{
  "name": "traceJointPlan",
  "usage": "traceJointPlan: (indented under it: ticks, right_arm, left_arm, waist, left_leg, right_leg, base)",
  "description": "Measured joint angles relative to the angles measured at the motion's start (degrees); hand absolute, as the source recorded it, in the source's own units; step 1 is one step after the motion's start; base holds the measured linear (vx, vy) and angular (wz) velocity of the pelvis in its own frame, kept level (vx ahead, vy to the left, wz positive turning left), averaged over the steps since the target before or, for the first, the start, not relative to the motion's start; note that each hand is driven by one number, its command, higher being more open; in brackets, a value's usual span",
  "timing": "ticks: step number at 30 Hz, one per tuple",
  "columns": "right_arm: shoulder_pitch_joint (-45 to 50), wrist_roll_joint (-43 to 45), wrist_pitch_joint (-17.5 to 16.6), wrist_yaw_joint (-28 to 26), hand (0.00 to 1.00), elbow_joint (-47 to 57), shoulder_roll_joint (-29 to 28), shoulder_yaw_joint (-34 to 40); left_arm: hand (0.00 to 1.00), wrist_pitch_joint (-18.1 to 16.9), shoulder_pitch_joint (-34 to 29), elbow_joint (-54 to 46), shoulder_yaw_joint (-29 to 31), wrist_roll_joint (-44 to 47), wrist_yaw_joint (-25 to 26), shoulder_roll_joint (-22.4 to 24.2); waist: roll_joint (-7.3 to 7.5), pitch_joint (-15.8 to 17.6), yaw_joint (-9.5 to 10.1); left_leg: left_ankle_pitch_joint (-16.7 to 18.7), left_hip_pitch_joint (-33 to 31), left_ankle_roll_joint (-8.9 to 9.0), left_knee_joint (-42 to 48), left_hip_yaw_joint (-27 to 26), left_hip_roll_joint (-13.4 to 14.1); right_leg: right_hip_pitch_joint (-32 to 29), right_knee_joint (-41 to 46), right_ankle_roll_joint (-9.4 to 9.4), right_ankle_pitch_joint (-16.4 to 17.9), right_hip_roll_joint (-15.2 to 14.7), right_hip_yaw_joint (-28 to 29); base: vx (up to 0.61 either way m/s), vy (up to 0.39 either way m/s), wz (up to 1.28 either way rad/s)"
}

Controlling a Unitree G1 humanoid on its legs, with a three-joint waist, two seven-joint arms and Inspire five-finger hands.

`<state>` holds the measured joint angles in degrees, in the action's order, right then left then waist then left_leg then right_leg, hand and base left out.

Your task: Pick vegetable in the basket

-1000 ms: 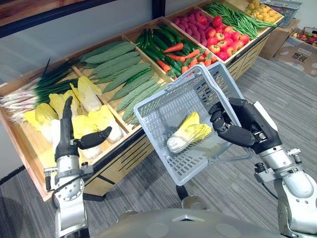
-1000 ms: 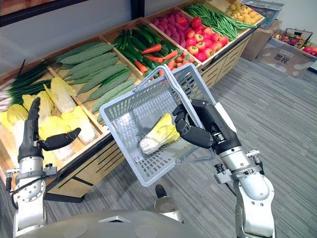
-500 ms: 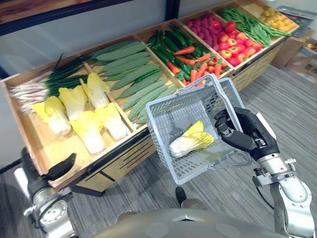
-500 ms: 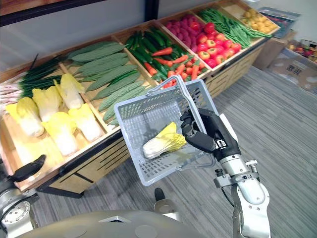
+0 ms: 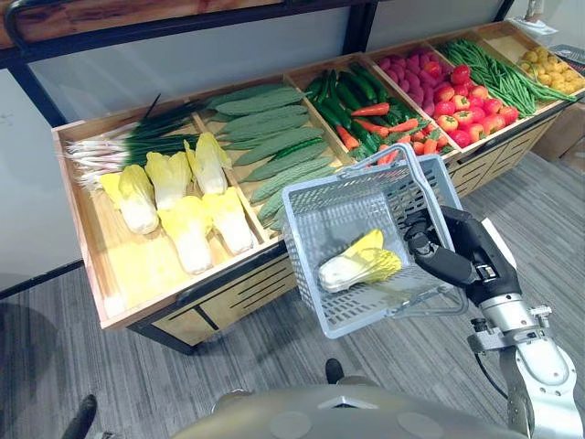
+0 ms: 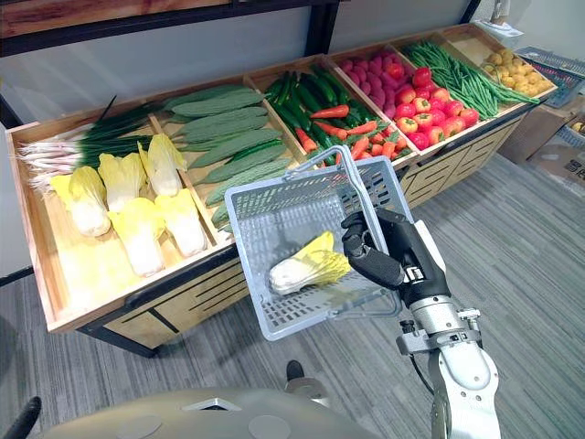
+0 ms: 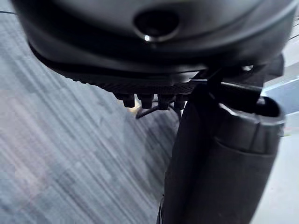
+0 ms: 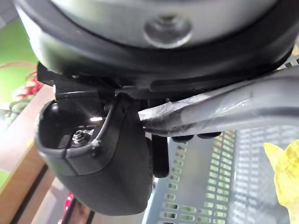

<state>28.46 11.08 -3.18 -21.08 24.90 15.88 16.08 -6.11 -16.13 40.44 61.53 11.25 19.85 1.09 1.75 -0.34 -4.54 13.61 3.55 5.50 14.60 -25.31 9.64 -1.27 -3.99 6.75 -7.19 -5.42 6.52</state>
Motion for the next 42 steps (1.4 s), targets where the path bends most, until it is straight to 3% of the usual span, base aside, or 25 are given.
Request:
traceJointPlan:
  ticks: [13, 25, 30, 33, 36, 38, 39, 40, 41, 42]
  right_arm:
    - [0.6, 0.6, -0.4, 1.8, 0.00, 0.0, 0.2, -0.2]
    - [0.6, 5.8, -0.6, 1.2, 0.00, 0.0, 0.1, 0.0]
    - [1.7, 8.3, -0.6, 0.4, 0.00, 0.0, -2.5, 3.3]
    - [3.3, 8.6, -0.6, 0.2, 0.00, 0.0, -5.4, 7.2]
    - [4.3, 9.0, -0.5, 0.5, 0.00, 0.0, -7.9, 11.7]
    - [4.5, 9.6, -0.5, 1.7, 0.00, 0.0, -8.1, 13.0]
    - [4.5, 9.8, -0.5, 2.1, 0.00, 0.1, -8.3, 13.4]
    - [4.4, 9.8, -0.5, 2.9, 0.00, 0.1, -8.7, 13.9]
    - [4.5, 9.7, -0.5, 4.0, 0.00, 0.1, -9.7, 14.0]
    - [4.8, 9.6, -0.2, 5.1, 0.00, 0.1, -10.4, 14.0]
  left_arm:
    - [1.00, 0.0, 0.1, 9.4, -14.5, -2.4, -7.3, 0.7]
    - [1.00, 0.0, 1.1, 12.5, -27.8, -10.7, -15.4, 0.1]
    - [1.00, -0.1, 1.3, 12.5, -30.8, -12.7, -16.4, -0.3]
    - [1.00, -0.1, 2.1, 12.5, -32.1, -14.0, -16.4, -1.1]
    - [1.00, -0.1, 2.1, 12.5, -32.8, -14.2, -16.3, -2.1]
    - [1.00, -0.2, 2.3, 11.7, -34.2, -15.8, -16.2, -3.2]
    - [1.00, -0.2, 2.2, 11.5, -34.7, -16.2, -16.2, -3.5]
    - [1.00, -0.2, 2.4, 11.0, -35.7, -16.4, -16.2, -4.0]
    - [1.00, -0.2, 3.5, 10.8, -36.8, -16.4, -16.4, -4.6]
    - [1.00, -0.3, 4.7, 10.7, -37.1, -16.4, -16.4, -5.0]
  waist:
    - [0.67, 0.0, -0.78]
    - [1.17, 0.9, -3.25]
    - [0.88, 2.1, -3.89]
    - [1.45, 3.2, -5.85]
    - [2.20, 4.8, -7.38]
    - [2.87, 5.9, -8.35]
    - [3.05, 6.2, -8.39]
    - [3.07, 6.5, -8.09]
    - [2.18, 7.4, -8.33]
    - [1.88, 7.4, -8.39]
  left_leg:
    - [-0.5, 1.0, 0.46, -1.9, -2.6, 0.0]
    - [0.0, 0.9, 0.77, -1.0, -5.0, 0.3]
    - [2.3, 1.1, 0.88, 2.9, -8.1, 1.9]
    - [4.1, 1.2, 0.83, 6.1, -10.5, 3.0]
    - [7.6, 2.1, 1.05, 11.8, -17.4, 6.1]
    - [10.0, 2.8, 1.15, 15.9, -22.2, 8.4]
    - [10.7, 2.9, 1.06, 17.2, -23.8, 9.1]
    - [11.5, 2.9, 0.81, 18.6, -26.3, 10.1]
    - [11.6, 2.9, 0.21, 19.2, -28.3, 11.1]
    - [11.3, 2.8, -0.47, 19.4, -30.0, 12.2]
  right_leg:
    - [-1.7, 0.2, -0.13, 0.1, 0.8, 2.2]
    - [-3.5, 1.4, -0.12, 0.1, 1.7, 4.6]
    - [-5.1, 4.0, 0.09, 0.4, 3.2, 8.1]
    - [-6.3, 5.3, 0.45, 0.3, 4.1, 10.6]
    - [-8.2, 6.9, 1.35, -0.6, 7.2, 17.3]
    - [-9.6, 6.8, 0.95, -1.8, 9.0, 20.7]
    - [-10.1, 6.7, 0.09, -2.1, 9.2, 20.1]
    - [-11.7, 6.9, -2.21, -1.5, 8.6, 16.3]
    - [-13.1, 6.8, -4.99, 0.1, 6.3, 7.4]
    - [-14.8, 9.6, -4.97, 0.1, 4.0, 0.1]
  base:
    - [0.00, -0.008, -0.09]
    - [-0.03, -0.007, -0.11]
    - [-0.06, 0.012, -0.36]
    - [-0.10, 0.028, -0.44]
    - [-0.08, 0.053, -1.07]
    - [-0.08, 0.066, -1.27]
    - [-0.12, 0.084, -1.36]
    - [-0.08, 0.065, -1.07]
    - [-0.07, 0.096, -1.03]
    - [-0.02, 0.072, -0.64]
